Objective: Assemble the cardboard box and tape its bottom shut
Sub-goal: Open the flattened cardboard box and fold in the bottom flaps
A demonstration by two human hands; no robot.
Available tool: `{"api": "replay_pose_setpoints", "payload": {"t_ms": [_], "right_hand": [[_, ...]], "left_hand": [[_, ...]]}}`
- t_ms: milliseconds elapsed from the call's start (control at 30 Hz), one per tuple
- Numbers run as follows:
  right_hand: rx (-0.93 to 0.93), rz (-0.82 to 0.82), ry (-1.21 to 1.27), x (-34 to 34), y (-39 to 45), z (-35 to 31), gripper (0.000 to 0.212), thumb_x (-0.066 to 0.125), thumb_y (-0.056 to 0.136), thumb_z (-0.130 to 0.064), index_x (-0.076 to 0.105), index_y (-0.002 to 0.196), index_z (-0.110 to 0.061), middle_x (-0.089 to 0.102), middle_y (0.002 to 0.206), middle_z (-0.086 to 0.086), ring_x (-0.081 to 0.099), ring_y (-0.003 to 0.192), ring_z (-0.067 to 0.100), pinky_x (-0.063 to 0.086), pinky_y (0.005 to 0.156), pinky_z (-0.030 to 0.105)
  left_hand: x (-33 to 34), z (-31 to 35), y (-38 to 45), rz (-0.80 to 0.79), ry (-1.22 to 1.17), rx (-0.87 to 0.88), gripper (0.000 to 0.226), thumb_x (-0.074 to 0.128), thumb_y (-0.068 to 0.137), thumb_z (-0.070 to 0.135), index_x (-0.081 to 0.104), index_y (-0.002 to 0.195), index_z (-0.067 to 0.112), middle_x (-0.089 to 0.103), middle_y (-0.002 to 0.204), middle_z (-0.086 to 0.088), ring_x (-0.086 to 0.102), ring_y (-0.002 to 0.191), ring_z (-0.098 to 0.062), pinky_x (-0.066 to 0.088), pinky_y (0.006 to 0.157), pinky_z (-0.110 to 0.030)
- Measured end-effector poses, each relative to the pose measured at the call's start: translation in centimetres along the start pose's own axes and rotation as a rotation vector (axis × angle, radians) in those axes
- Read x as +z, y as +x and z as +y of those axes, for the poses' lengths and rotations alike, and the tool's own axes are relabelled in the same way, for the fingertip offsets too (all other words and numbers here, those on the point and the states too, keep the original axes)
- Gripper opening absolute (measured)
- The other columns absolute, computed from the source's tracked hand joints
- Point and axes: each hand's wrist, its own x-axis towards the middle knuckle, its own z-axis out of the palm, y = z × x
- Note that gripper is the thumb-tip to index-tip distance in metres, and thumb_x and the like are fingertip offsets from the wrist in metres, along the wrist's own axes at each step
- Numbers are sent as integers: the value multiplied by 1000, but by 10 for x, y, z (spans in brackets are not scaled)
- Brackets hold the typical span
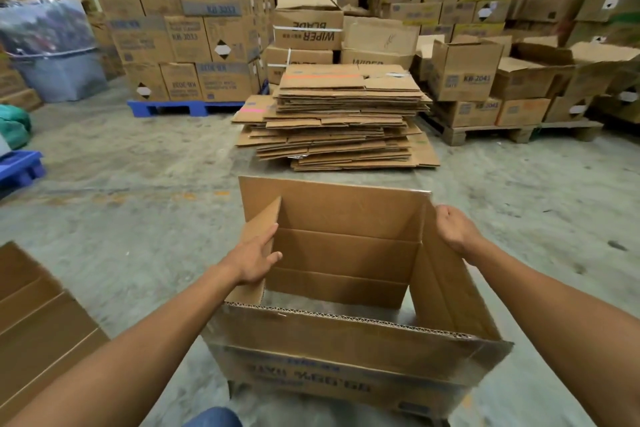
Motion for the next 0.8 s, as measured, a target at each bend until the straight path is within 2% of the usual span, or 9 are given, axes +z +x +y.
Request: {"api": "replay_pose_setpoints", "payload": {"t_ms": [67, 100, 167, 233, 333, 467, 600, 733, 800], "right_hand": [[142, -160, 211, 9, -13, 0, 46, 23, 103, -40, 53, 120, -11, 61, 115, 19, 60, 101, 36, 54, 73, 45], [176, -228, 245, 15, -20, 1, 44, 26, 104, -38, 52, 126, -12, 60, 118, 17, 60, 103, 35, 54, 69, 43], [78, -253, 64, 33, -27, 8, 44, 32, 103, -33, 52, 136, -12, 56, 133, 15, 55, 117, 34, 53, 89, 46], [-102, -231, -186, 51, -34, 18, 44, 38, 102, -31, 52, 139, -12, 52, 143, 13, 49, 128, 32, 39, 108, 38], [-189, -361, -483, 68, -49, 29, 58, 38, 100, -42, 29, 153, -20, 33, 157, 15, 32, 141, 36, 24, 118, 42], [-210, -553, -631, 74, -67, 34, 71, 39, 98, -51, 4, 157, -33, -1, 165, 12, 2, 150, 37, 8, 120, 47], [-185, -687, -734, 73, -69, 34, 95, 53, 84, -66, -6, 154, -43, -15, 165, 7, -10, 150, 35, 6, 119, 54], [-165, -623, -862, 86, -67, 47, 95, 51, 83, -70, -5, 154, -42, -14, 165, 5, -11, 151, 34, 10, 118, 60], [-171, -580, -930, 93, -68, 54, 92, 47, 84, -71, -6, 153, -42, -17, 164, 5, -13, 150, 33, 10, 116, 63]], "left_hand": [[2, -1, -4, -37, 3, 21, 71, 47, 99, 43, 5, 156, 35, 28, 159, -13, 33, 143, -35, 28, 113, -35], [4, 0, -7, -56, 10, 28, 73, 47, 99, 43, 3, 156, 34, 24, 161, -13, 31, 144, -34, 26, 114, -34], [7, 2, -13, -80, 28, 43, 74, 46, 99, 44, 1, 157, 32, 16, 163, -13, 27, 146, -33, 22, 116, -32], [10, 1, -22, -113, 44, 62, 74, 43, 100, 46, -1, 157, 31, 9, 164, -14, 21, 148, -32, 18, 117, -32], [19, -6, -38, -214, 113, 92, 77, 35, 98, 56, -9, 156, 31, -3, 165, -11, 16, 150, -30, 14, 121, -36], [29, -17, -56, -354, 264, 108, 85, 29, 93, 68, -15, 154, 29, -14, 164, -6, 19, 149, -35, 16, 121, -43], [33, -14, -66, -424, 364, 116, 85, 31, 92, 69, -17, 153, 33, -17, 164, -2, 13, 148, -40, 16, 119, -52], [43, -11, -78, -557, 412, 83, 81, 27, 92, 71, -19, 151, 40, -21, 163, 3, -6, 149, -42, 7, 119, -58], [47, -4, -89, -588, 432, 80, 76, 22, 95, 68, -15, 153, 35, -21, 163, 0, -13, 148, -40, 0, 120, -54]]}}
